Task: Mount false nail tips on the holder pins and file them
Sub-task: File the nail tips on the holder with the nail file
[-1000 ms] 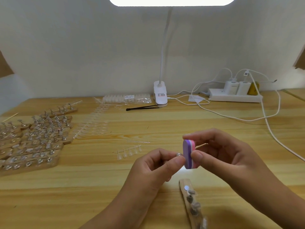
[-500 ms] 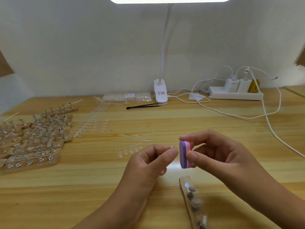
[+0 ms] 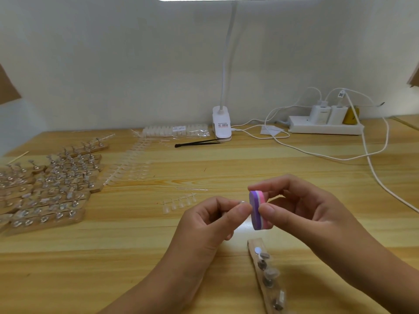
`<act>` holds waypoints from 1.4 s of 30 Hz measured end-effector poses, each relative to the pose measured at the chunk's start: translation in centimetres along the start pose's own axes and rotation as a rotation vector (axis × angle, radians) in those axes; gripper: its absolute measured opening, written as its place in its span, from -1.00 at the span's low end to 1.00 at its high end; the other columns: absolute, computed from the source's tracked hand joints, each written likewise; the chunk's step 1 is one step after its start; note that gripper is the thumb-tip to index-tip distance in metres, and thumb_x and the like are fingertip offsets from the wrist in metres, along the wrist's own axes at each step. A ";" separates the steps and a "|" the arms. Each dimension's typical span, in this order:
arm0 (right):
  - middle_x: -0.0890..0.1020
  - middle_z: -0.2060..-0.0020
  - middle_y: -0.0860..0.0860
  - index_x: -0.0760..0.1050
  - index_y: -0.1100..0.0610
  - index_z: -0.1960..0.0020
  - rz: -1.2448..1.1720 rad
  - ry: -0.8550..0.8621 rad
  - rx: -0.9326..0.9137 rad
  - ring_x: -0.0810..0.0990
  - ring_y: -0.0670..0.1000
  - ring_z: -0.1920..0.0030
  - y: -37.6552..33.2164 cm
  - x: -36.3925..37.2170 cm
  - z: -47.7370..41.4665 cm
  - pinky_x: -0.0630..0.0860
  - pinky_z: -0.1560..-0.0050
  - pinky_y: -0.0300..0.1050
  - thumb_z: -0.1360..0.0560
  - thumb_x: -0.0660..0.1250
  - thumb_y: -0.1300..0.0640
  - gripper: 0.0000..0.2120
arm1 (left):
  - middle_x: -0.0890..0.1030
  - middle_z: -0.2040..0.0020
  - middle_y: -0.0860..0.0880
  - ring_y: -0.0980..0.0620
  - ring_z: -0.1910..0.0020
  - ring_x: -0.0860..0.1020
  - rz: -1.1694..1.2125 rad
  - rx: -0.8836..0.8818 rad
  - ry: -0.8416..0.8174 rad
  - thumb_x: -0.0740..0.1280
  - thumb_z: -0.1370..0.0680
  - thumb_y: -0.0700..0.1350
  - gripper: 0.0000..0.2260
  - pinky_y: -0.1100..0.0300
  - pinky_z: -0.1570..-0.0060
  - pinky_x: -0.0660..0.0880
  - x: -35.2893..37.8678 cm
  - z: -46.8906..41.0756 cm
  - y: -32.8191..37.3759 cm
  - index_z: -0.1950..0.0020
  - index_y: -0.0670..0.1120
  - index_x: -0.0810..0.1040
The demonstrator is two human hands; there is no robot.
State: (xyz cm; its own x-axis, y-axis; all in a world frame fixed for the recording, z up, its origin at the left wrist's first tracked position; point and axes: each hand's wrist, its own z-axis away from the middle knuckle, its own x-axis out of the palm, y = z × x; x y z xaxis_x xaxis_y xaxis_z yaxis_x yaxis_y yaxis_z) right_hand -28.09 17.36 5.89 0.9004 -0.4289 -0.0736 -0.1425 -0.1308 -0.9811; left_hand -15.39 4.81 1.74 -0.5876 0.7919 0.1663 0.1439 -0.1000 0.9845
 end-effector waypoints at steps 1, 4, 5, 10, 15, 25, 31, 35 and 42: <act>0.66 0.18 -0.01 0.67 -0.05 0.04 -0.006 0.007 0.003 0.66 -0.07 0.23 0.0 0.0 0.0 0.58 0.07 -0.28 -0.31 0.45 0.05 -0.77 | 0.52 0.25 -0.01 0.16 0.38 0.36 -0.011 0.002 -0.007 0.52 -0.25 0.23 -0.69 0.34 0.27 0.38 0.0 0.0 0.0 0.20 0.02 0.69; 0.67 0.17 0.00 0.66 -0.02 0.04 -0.015 -0.004 0.015 0.66 -0.05 0.23 0.0 0.1 0.1 0.59 0.08 -0.28 -0.28 0.44 0.04 -0.75 | 0.52 0.16 -0.08 0.16 0.36 0.37 -0.016 0.008 0.010 0.52 -0.26 0.22 -0.68 0.29 0.22 0.37 -0.1 0.1 0.1 0.18 0.02 0.70; 0.67 0.17 0.00 0.67 -0.01 0.04 -0.020 -0.016 0.023 0.66 -0.05 0.23 0.0 0.2 0.2 0.59 0.08 -0.27 -0.29 0.44 0.06 -0.76 | 0.52 0.15 -0.08 0.16 0.36 0.37 -0.014 0.011 0.019 0.52 -0.26 0.22 -0.68 0.28 0.22 0.37 -0.2 0.0 0.1 0.17 0.01 0.70; 0.68 0.18 0.03 0.68 -0.02 0.03 -0.030 0.045 0.015 0.67 0.04 0.20 0.1 0.0 0.0 0.60 0.09 -0.26 -0.30 0.43 0.07 -0.76 | 0.52 0.20 -0.06 0.18 0.38 0.39 -0.043 0.019 -0.015 0.52 -0.27 0.21 -0.68 0.36 0.29 0.40 -0.1 0.1 0.0 0.16 0.01 0.70; 0.67 0.19 -0.01 0.68 0.03 0.03 -0.035 -0.020 0.032 0.65 -0.05 0.25 0.0 0.1 0.1 0.58 0.10 -0.28 -0.32 0.44 0.10 -0.77 | 0.49 0.26 -0.04 0.15 0.37 0.37 -0.014 0.009 0.009 0.51 -0.27 0.21 -0.69 0.27 0.21 0.36 -0.2 0.0 0.0 0.20 0.00 0.69; 0.68 0.19 -0.01 0.68 0.00 0.03 -0.044 0.011 0.017 0.65 -0.04 0.23 0.0 0.1 0.0 0.58 0.08 -0.29 -0.31 0.43 0.07 -0.76 | 0.53 0.17 -0.08 0.15 0.37 0.38 -0.033 0.015 0.005 0.52 -0.25 0.23 -0.64 0.35 0.29 0.40 -0.1 0.1 -0.1 0.15 0.00 0.70; 0.67 0.18 0.00 0.68 0.01 0.02 -0.055 -0.004 0.035 0.65 -0.03 0.22 0.2 0.1 0.1 0.58 0.07 -0.28 -0.32 0.43 0.07 -0.76 | 0.49 0.22 -0.07 0.15 0.37 0.36 -0.022 0.018 0.020 0.52 -0.24 0.22 -0.65 0.34 0.27 0.37 -0.1 0.1 0.0 0.18 -0.01 0.70; 0.69 0.17 0.01 0.68 -0.03 0.00 -0.040 0.052 0.020 0.68 -0.01 0.17 0.3 -0.1 0.0 0.56 0.09 -0.32 -0.33 0.44 0.05 -0.76 | 0.49 0.35 0.08 0.22 0.40 0.40 -0.073 0.039 0.001 0.51 -0.24 0.23 -0.69 0.44 0.31 0.38 0.1 0.4 0.2 0.20 0.04 0.70; 0.68 0.19 0.00 0.68 -0.03 0.00 -0.046 0.028 0.012 0.68 -0.06 0.20 0.2 -0.1 0.0 0.55 0.09 -0.34 -0.31 0.43 0.02 -0.74 | 0.47 0.40 0.14 0.24 0.41 0.42 -0.114 0.051 0.007 0.49 -0.25 0.23 -0.70 0.46 0.33 0.37 0.0 0.4 0.4 0.20 0.04 0.70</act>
State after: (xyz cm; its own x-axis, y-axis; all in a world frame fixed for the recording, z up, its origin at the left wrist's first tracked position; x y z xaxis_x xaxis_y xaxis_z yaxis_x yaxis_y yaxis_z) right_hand -28.17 17.40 5.69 0.8940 -0.4474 -0.0236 -0.0961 -0.1400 -0.9855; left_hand -15.04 4.99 2.11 -0.6081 0.7920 0.0544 0.1165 0.0212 0.9930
